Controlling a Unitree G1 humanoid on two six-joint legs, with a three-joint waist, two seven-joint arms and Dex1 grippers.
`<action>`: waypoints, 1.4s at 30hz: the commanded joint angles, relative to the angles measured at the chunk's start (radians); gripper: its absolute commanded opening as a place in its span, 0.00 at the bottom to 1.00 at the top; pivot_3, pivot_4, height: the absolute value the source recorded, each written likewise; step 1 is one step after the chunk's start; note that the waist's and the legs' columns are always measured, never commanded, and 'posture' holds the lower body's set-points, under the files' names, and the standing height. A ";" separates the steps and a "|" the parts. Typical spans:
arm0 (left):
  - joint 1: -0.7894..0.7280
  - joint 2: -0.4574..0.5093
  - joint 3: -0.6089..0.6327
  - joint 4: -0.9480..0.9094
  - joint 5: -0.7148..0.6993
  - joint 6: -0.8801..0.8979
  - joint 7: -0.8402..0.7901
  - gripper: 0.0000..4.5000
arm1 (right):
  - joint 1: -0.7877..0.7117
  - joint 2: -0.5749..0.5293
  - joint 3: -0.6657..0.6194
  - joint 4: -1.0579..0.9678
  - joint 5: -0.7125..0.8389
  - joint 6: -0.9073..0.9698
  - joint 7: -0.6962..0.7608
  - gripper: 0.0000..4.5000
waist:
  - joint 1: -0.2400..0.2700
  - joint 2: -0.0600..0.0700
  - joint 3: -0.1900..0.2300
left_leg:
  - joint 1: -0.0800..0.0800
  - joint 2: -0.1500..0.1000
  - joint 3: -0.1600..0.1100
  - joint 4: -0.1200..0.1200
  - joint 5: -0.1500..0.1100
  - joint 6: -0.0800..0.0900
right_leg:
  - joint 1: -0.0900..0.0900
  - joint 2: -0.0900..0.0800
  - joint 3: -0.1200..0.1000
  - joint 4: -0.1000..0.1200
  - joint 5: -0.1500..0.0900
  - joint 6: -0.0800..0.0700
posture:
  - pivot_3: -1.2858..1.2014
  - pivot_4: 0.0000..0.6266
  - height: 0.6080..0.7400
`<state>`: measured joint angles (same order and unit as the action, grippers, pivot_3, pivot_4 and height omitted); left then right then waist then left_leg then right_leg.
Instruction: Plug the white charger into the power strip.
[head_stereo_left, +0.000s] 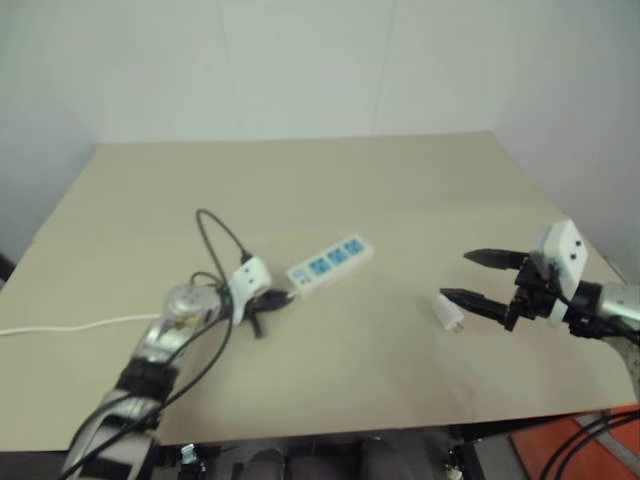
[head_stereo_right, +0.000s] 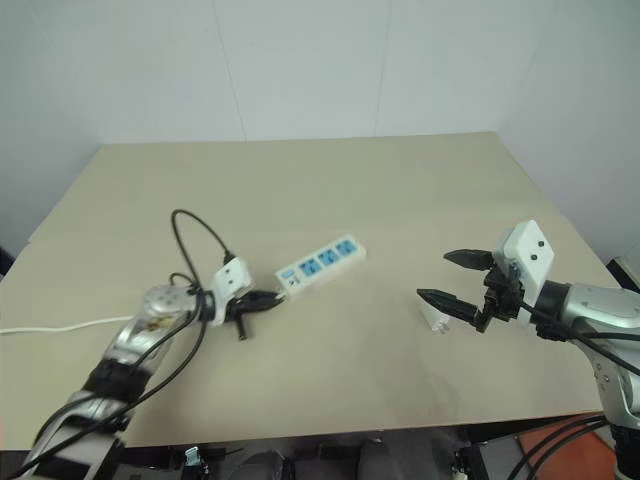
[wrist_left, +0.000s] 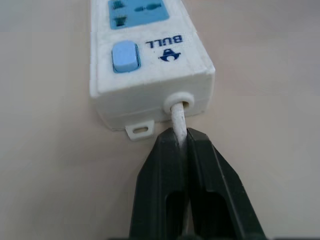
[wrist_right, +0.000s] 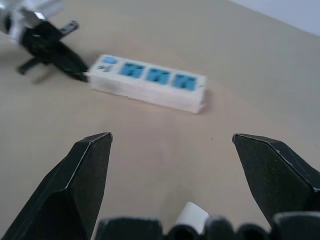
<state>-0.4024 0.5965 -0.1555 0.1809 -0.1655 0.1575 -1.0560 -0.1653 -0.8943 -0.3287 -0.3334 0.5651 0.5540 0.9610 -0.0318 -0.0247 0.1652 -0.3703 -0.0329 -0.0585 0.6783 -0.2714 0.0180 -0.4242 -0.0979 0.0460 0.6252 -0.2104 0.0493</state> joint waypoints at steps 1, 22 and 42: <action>0.096 0.084 0.101 -0.160 -0.102 0.005 -0.076 0.26 | -0.011 -0.015 -0.019 -0.009 0.007 -0.021 0.010 1.00 | 0.007 0.000 0.000 | 0.000 0.000 0.000 0.000 0.000 0.000 | 0.000 -0.001 0.000 0.000 0.000 0.000 | 0.52 0.24 1.00; -0.091 -0.160 0.016 0.141 -0.066 -0.258 -0.108 0.99 | -0.070 0.008 0.006 -0.005 0.017 -0.016 -0.019 1.00 | 0.026 0.000 0.001 | -0.001 -0.003 0.006 0.002 0.000 0.000 | 0.003 -0.001 -0.002 -0.001 0.000 0.000 | 0.52 0.24 1.00; -0.079 -0.218 0.006 0.312 0.000 -0.352 -0.054 0.99 | -0.073 0.021 -0.011 -0.043 0.102 0.018 -0.060 1.00 | 0.018 0.000 0.000 | 0.001 -0.002 0.004 0.002 0.000 0.000 | 0.003 0.000 -0.002 0.000 0.000 0.000 | 0.52 0.24 1.00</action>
<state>-0.5109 0.3704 -0.1388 0.4878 -0.1704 -0.2105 -1.1019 -0.2216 -0.8724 -0.3224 -0.3474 0.6497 0.5713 0.9092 -0.0142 -0.0248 0.1654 -0.3694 -0.0353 -0.0543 0.6802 -0.2717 0.0182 -0.4210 -0.0980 0.0439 0.6247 -0.2102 0.0492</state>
